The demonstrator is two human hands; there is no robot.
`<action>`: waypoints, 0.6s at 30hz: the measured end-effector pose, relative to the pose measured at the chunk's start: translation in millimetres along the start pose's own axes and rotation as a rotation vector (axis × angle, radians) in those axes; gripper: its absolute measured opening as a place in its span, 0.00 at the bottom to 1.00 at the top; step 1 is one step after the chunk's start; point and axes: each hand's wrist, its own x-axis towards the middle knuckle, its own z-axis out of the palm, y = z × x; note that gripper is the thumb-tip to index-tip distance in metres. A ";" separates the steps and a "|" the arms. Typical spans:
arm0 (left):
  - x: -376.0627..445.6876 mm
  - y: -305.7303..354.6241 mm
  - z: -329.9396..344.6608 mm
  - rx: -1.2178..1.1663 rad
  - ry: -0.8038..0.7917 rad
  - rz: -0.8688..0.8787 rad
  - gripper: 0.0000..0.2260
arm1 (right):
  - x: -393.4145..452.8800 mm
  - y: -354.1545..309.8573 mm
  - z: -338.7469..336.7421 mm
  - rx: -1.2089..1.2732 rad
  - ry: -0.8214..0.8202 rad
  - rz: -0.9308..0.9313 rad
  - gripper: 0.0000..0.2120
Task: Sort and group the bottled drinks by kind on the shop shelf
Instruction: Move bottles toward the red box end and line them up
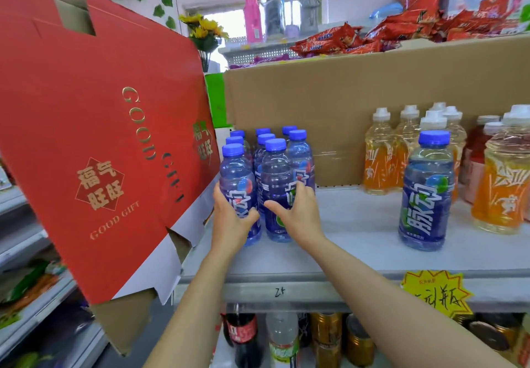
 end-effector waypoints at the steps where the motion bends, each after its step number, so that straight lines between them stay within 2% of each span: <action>1: 2.5 -1.4 -0.1 0.017 -0.014 -0.003 0.39 | 0.8 0.7 1.3 -0.013 0.004 -0.008 0.29; 9: 8.6 -4.0 1.7 0.045 -0.031 0.006 0.37 | -0.6 -0.8 0.4 -0.119 -0.018 -0.040 0.32; 13: 5.8 10.5 3.8 0.138 0.069 -0.009 0.51 | -8.6 -4.4 -20.0 -0.352 -0.060 -0.141 0.34; 16: 1.9 25.5 15.1 0.217 0.217 0.097 0.61 | -26.4 1.4 -64.5 -0.450 0.186 -0.430 0.33; 18: -1.3 28.3 28.2 0.245 0.240 0.053 0.65 | -39.3 11.9 -103.4 -0.506 0.394 -0.507 0.33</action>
